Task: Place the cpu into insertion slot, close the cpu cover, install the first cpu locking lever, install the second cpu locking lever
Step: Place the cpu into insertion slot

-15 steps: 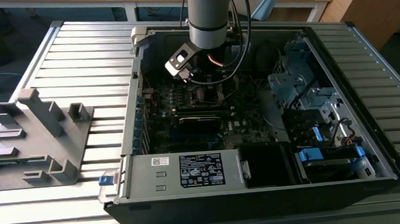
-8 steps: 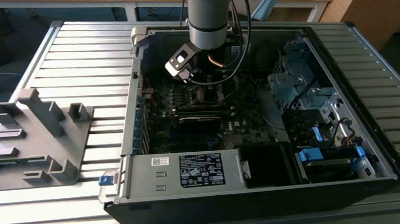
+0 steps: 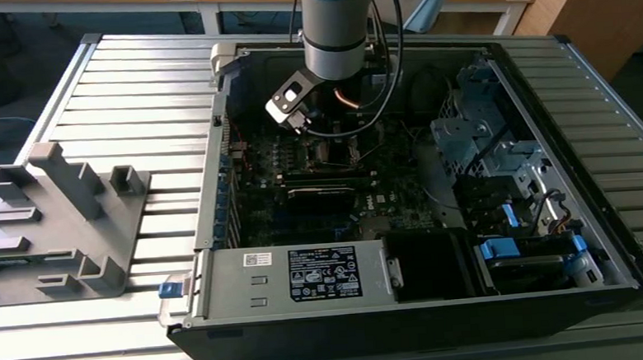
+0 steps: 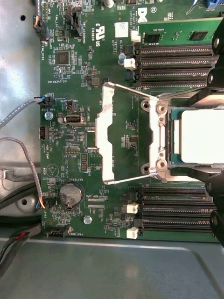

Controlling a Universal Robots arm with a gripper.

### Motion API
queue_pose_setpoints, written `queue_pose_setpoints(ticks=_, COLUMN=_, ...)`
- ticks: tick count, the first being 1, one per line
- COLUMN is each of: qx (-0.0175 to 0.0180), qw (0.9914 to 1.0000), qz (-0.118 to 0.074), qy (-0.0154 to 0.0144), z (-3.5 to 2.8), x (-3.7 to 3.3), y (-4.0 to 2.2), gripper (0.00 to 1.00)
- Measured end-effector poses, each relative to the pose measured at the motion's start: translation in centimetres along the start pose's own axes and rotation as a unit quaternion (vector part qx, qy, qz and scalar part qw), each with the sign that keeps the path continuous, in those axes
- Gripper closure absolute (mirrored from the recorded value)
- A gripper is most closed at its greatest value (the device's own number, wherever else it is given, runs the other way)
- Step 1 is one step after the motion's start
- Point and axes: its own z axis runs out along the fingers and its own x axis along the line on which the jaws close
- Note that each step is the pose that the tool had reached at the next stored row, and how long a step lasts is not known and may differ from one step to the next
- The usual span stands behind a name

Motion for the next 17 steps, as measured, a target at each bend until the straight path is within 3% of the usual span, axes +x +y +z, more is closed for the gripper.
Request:
queue_pose_setpoints(ticks=4, qx=0.0000, qw=1.00000, qz=0.000, qy=0.0000, z=-0.44, x=0.01, y=0.03, gripper=0.38)
queue_pose_setpoints(ticks=12, qx=0.0000, qw=1.00000, qz=0.000, qy=0.0000, z=-2.14, x=0.04, y=0.13, gripper=0.38)
queue_pose_setpoints(ticks=17, qx=-0.0001, qw=1.00000, qz=0.000, qy=0.0002, z=-2.43, x=0.05, y=0.16, gripper=0.38)
